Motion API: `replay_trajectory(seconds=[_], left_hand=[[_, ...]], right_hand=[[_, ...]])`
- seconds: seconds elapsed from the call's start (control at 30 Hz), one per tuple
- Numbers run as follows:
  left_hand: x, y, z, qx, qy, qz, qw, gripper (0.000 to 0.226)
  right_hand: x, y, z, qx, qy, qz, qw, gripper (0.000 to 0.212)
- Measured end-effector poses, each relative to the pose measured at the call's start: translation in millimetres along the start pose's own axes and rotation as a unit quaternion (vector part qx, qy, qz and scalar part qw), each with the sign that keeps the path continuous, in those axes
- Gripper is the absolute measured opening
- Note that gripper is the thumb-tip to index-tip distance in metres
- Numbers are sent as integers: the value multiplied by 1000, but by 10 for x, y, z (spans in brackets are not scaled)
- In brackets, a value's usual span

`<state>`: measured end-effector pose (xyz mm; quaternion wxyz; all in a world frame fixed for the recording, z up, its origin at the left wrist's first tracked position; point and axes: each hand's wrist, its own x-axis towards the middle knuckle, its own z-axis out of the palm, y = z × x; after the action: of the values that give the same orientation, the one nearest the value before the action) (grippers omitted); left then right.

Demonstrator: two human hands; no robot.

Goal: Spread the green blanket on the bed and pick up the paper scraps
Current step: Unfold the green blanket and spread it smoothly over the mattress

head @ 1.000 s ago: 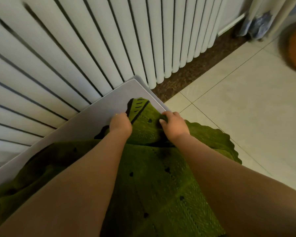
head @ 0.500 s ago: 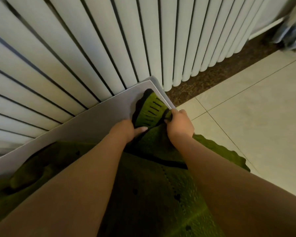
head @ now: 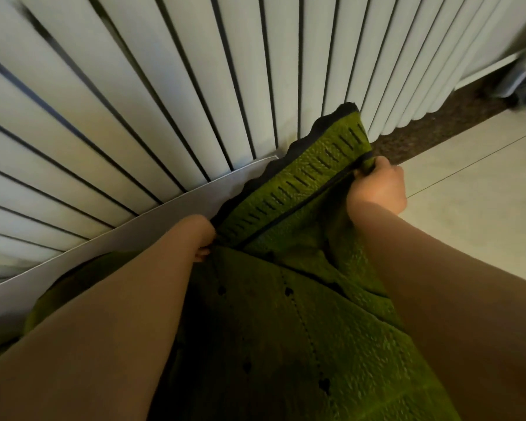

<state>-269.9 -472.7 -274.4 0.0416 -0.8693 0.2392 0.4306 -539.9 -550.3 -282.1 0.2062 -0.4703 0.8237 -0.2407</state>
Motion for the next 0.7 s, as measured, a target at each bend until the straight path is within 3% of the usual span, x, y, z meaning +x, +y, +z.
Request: replay_trajectory(seconds=[0.07,0.23,0.3,0.37,0.43,0.53,0.7], left_hand=[[48,157,-132,-54,77,60,994,35],[-49,722,-498,42,285,229,930,28],[-41,844,-532,-6,280,271,921,30],[-17,816,-457,-25,195,316,928,58],[57,662,-278,48,144,344,927,83],[186,349,17,123,159,298,933,99],[322,-116,244,228,154,129,953,86]], right_hand=[[80,3,-27,-14,-27,4,1000,15],[346,-21,-85,58,-27,27,998,26],[431,-21,-49,162,-58,35,984,35],[439,-13,-2,294,-151,11,944,56],[389,37,56,314,-232,-39,920,82],[279,184,220,200,-289,-81,933,92],[-104,417,462,26,-380,-77,921,54]])
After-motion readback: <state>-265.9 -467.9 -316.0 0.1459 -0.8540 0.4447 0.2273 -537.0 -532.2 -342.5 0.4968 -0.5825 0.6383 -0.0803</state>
